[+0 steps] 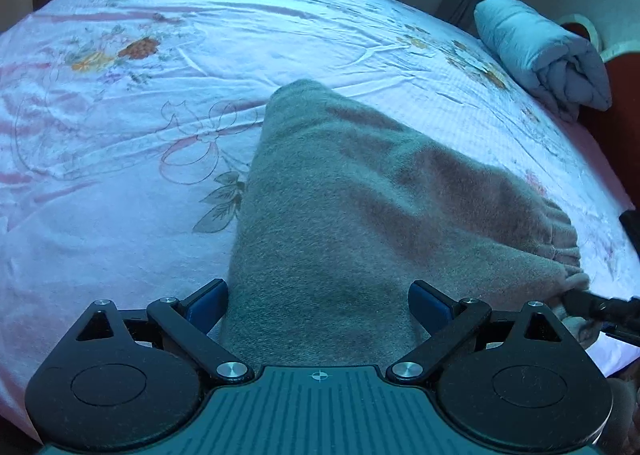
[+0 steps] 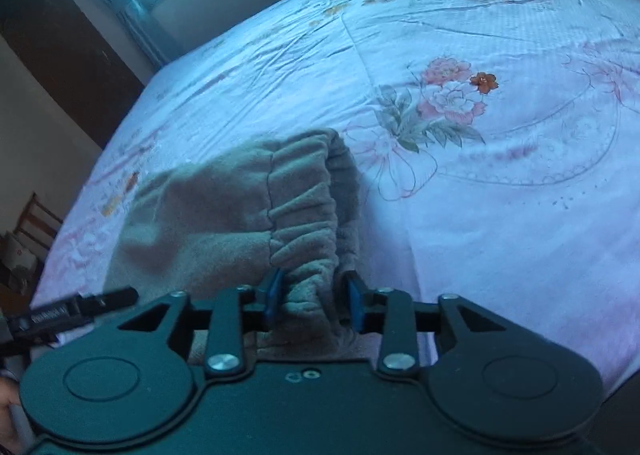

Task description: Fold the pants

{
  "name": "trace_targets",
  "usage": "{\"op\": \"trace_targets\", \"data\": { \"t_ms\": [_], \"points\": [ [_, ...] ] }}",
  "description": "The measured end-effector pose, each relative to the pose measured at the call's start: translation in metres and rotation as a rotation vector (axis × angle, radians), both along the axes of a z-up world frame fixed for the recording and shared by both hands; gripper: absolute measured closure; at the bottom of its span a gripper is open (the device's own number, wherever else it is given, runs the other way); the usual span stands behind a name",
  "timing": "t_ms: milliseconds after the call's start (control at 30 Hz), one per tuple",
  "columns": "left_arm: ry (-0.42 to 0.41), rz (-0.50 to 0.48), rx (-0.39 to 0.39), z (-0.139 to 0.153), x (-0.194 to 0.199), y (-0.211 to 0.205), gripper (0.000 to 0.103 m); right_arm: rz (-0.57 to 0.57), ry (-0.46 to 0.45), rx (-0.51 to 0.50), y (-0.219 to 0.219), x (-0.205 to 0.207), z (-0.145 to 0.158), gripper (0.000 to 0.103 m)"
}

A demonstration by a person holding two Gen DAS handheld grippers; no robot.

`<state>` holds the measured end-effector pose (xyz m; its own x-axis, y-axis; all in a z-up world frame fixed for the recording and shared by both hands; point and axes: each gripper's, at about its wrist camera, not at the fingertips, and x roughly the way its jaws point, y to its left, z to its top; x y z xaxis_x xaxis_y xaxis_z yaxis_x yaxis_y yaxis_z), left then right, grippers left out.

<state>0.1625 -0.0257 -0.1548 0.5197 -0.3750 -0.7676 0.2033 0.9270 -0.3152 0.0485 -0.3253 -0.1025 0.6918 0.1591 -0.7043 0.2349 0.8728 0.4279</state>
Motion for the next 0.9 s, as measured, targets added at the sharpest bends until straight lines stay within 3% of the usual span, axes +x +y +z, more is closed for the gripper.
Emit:
{"op": "trace_targets", "data": {
  "t_ms": [67, 233, 333, 367, 433, 533, 667, 733, 833, 900],
  "points": [
    [0.01, 0.017, -0.024, 0.003, 0.002, 0.006, 0.008, -0.017, -0.014, 0.004, -0.004, 0.001, 0.007, 0.043],
    [-0.02, 0.039, -0.044, 0.021, 0.009, 0.013, 0.007, -0.055, -0.034, -0.018, -0.012, 0.003, 0.019, 0.038],
    [-0.051, 0.024, -0.05, 0.03, 0.009, 0.006, 0.007, -0.027, -0.079, -0.09, 0.0, 0.007, 0.028, 0.045],
    [-0.057, 0.023, -0.058, 0.032, 0.008, 0.005, 0.007, -0.007, -0.098, -0.104, 0.005, 0.008, 0.031, 0.053],
    [-0.058, 0.006, -0.07, 0.034, 0.006, -0.001, 0.007, 0.048, -0.124, -0.108, 0.016, 0.015, 0.039, 0.063],
    [-0.083, -0.032, -0.034, 0.041, 0.008, -0.012, 0.008, 0.123, -0.125, -0.108, 0.034, 0.027, 0.044, 0.069],
    [-0.095, -0.094, -0.012, 0.055, 0.034, -0.029, 0.009, 0.174, -0.129, -0.156, 0.061, 0.045, 0.049, 0.095],
    [-0.082, -0.123, 0.038, 0.057, 0.054, -0.042, 0.033, 0.178, -0.126, -0.178, 0.073, 0.061, 0.049, 0.102],
    [-0.044, -0.108, 0.065, 0.048, 0.085, -0.054, 0.056, 0.184, -0.101, -0.154, 0.087, 0.092, 0.044, 0.102],
    [-0.026, -0.086, 0.06, 0.037, 0.101, -0.058, 0.061, 0.199, -0.071, -0.126, 0.096, 0.114, 0.036, 0.102]
  ]
}}
